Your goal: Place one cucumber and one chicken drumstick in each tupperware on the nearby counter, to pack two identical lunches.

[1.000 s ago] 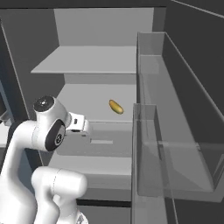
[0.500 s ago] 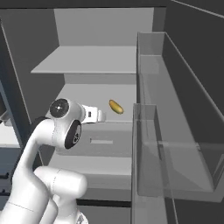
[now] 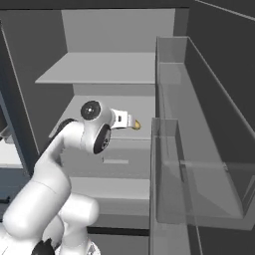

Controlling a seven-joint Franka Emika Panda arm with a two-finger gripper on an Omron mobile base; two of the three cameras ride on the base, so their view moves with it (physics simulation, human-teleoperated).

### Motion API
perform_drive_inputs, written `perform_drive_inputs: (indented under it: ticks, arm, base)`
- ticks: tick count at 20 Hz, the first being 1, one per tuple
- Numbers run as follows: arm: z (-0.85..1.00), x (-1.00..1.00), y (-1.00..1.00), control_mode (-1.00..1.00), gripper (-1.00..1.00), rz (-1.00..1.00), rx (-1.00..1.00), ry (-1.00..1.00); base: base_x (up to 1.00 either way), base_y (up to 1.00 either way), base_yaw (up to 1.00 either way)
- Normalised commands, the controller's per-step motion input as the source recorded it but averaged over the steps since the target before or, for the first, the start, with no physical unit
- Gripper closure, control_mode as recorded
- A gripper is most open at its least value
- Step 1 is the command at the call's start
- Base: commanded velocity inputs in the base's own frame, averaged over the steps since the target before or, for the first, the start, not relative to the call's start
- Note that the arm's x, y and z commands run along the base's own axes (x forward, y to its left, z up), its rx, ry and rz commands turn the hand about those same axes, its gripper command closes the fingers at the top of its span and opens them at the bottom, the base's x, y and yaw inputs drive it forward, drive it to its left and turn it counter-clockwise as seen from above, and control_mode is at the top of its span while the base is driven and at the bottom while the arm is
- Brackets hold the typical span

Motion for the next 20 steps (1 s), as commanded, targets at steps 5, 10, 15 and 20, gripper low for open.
perform_drive_inputs:
  ticks: [5,10,15,20]
  arm:
    - [0.00,0.72,-0.25,-1.00,-1.00,0.02,0.01,0.04]
    - [-0.20,0.61,-0.03,-1.00,-1.00,0.06,0.00,0.09]
    - [-0.32,0.56,-0.08,-1.00,-1.00,0.08,0.00,0.11]
    - [-0.13,0.50,-0.11,-1.00,-1.00,0.07,0.00,0.01]
  base:
    - [0.00,0.00,0.00]
    - [0.00,0.00,0.00]
    - [0.00,0.00,0.00]
    - [0.00,0.00,0.00]
